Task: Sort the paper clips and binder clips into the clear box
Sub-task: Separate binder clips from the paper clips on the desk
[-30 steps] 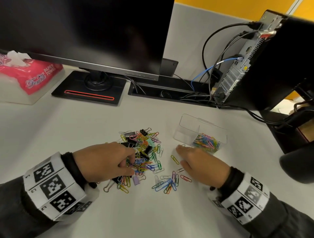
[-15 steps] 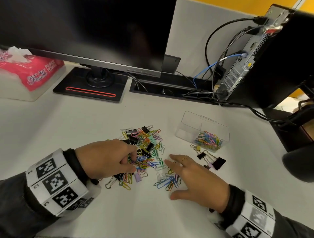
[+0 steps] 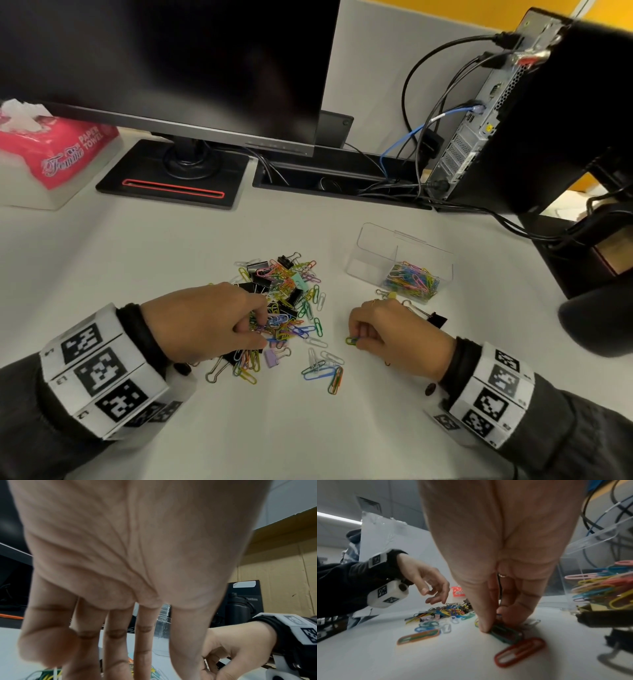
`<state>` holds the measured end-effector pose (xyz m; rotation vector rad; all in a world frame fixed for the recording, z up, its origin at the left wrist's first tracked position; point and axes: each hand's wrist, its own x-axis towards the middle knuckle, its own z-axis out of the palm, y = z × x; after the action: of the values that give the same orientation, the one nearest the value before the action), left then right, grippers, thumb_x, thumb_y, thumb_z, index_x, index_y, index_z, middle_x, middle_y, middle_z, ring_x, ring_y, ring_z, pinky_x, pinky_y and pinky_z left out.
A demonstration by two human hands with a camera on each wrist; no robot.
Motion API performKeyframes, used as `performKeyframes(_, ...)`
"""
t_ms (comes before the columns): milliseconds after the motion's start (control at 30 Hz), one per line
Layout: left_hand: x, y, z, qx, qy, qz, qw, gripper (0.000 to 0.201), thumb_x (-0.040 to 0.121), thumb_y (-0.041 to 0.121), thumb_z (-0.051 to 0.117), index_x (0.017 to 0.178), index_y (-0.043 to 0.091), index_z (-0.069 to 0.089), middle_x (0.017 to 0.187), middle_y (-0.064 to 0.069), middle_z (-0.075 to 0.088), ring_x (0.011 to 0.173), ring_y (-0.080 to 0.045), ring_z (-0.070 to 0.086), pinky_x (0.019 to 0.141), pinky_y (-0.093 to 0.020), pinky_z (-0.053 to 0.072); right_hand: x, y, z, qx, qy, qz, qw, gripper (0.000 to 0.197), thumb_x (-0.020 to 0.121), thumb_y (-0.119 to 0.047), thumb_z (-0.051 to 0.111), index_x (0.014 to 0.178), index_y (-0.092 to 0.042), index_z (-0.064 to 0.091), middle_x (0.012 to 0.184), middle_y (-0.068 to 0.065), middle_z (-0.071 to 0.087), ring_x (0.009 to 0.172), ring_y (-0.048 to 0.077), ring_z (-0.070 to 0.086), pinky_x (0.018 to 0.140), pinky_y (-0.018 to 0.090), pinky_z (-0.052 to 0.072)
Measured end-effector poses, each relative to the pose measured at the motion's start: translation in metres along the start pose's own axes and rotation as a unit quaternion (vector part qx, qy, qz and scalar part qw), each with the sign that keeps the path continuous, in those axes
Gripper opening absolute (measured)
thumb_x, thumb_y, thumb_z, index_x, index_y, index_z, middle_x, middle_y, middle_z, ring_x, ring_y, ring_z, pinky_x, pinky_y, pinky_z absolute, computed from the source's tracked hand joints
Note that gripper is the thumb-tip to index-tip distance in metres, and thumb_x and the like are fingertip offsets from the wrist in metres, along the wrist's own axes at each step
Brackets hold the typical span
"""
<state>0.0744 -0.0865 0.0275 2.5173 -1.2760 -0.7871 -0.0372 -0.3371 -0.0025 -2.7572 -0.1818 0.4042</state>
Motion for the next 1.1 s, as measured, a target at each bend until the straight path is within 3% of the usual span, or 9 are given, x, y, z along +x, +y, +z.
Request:
performKeyframes(200,0.0,0.002,-0.001,-0.009,-0.001,-0.001,1.0,0.026,0.091,0.049,0.053,0.109,0.03,0.054,0.083,0.012,0.067,0.063,0.011,0.053,0.057,-0.008,0.037,-0.006,0.009,-0.025,0.059,-0.016,0.023,0.998,0.005,0.088,-0.01,0.06,0.089,-0.015,0.062,0.078,-0.003,0.063,0.061,0.003,0.053,0.061,0.012,0.041)
performKeyframes(400,0.001,0.001,0.0,-0.014,-0.012,-0.001,1.0,0.027,0.09,0.049,0.053,0.11,0.031,0.054,0.083,0.012,0.068,0.066,0.007,0.054,0.059,-0.009,0.038,-0.019,0.032,-0.081,0.048,0.222,0.047,0.973,0.009,0.087,-0.009,0.062,0.088,-0.018,0.063,0.078,-0.007,0.062,0.07,0.006,0.056,0.064,0.009,0.043)
performKeyframes(500,0.0,0.001,0.0,-0.009,-0.012,-0.001,1.0,0.027,0.09,0.049,0.053,0.11,0.031,0.054,0.083,0.012,0.068,0.067,0.007,0.053,0.058,-0.009,0.037,-0.018,0.049,-0.082,-0.043,0.306,0.054,0.949,0.01,0.085,-0.005,0.065,0.091,-0.014,0.066,0.08,-0.001,0.063,0.07,0.012,0.057,0.068,0.018,0.05)
performKeyframes(567,0.0,0.001,0.0,-0.015,-0.012,-0.001,1.0,0.026,0.09,0.049,0.053,0.11,0.031,0.054,0.083,0.011,0.069,0.066,0.006,0.054,0.058,-0.009,0.038,-0.018,0.054,-0.075,-0.087,0.278,0.078,0.954,0.015,0.084,-0.006,0.068,0.099,-0.009,0.069,0.087,0.004,0.065,0.072,0.016,0.058,0.071,0.031,0.054)
performKeyframes(667,0.0,0.001,-0.001,-0.022,-0.007,-0.001,1.0,0.025,0.09,0.048,0.054,0.109,0.031,0.054,0.084,0.011,0.069,0.064,0.003,0.055,0.057,-0.009,0.038,-0.024,0.049,-0.07,-0.089,0.27,0.09,0.954,0.025,0.082,-0.009,0.071,0.107,-0.009,0.068,0.091,0.005,0.066,0.071,0.016,0.061,0.071,0.029,0.054)
performKeyframes(767,0.001,0.002,-0.001,-0.023,-0.003,0.002,1.0,0.024,0.091,0.047,0.054,0.108,0.03,0.054,0.083,0.012,0.068,0.063,0.006,0.055,0.057,-0.009,0.038,-0.034,0.027,-0.062,-0.11,0.282,0.05,0.952,0.004,0.081,-0.011,0.072,0.083,-0.012,0.07,0.075,0.002,0.065,0.062,0.016,0.058,0.061,0.028,0.052)
performKeyframes(933,0.001,0.001,0.002,-0.009,-0.01,0.001,1.0,0.025,0.09,0.05,0.053,0.108,0.032,0.054,0.082,0.013,0.066,0.068,0.002,0.055,0.059,-0.011,0.038,-0.042,0.002,-0.02,-0.088,-0.032,0.223,0.97,0.038,0.078,-0.055,0.064,0.079,-0.017,0.058,0.082,0.002,0.061,0.076,0.02,0.056,0.068,0.03,0.045)
performKeyframes(1000,0.003,0.0,0.004,-0.011,-0.006,-0.002,1.0,0.025,0.089,0.049,0.055,0.108,0.032,0.055,0.08,0.013,0.065,0.067,0.001,0.055,0.059,-0.012,0.039,-0.039,0.0,-0.006,-0.101,-0.061,0.24,0.964,0.043,0.08,-0.058,0.06,0.077,-0.017,0.049,0.085,0.003,0.055,0.078,0.021,0.05,0.065,0.031,0.04)
performKeyframes(1100,0.004,0.0,0.006,-0.012,-0.003,-0.007,1.0,0.025,0.088,0.049,0.056,0.107,0.032,0.055,0.079,0.013,0.065,0.064,0.001,0.054,0.06,-0.015,0.04,-0.03,-0.008,0.003,-0.07,-0.041,0.198,0.977,0.025,0.089,-0.037,0.059,0.087,-0.012,0.054,0.088,0.006,0.059,0.082,0.024,0.056,0.07,0.03,0.046)
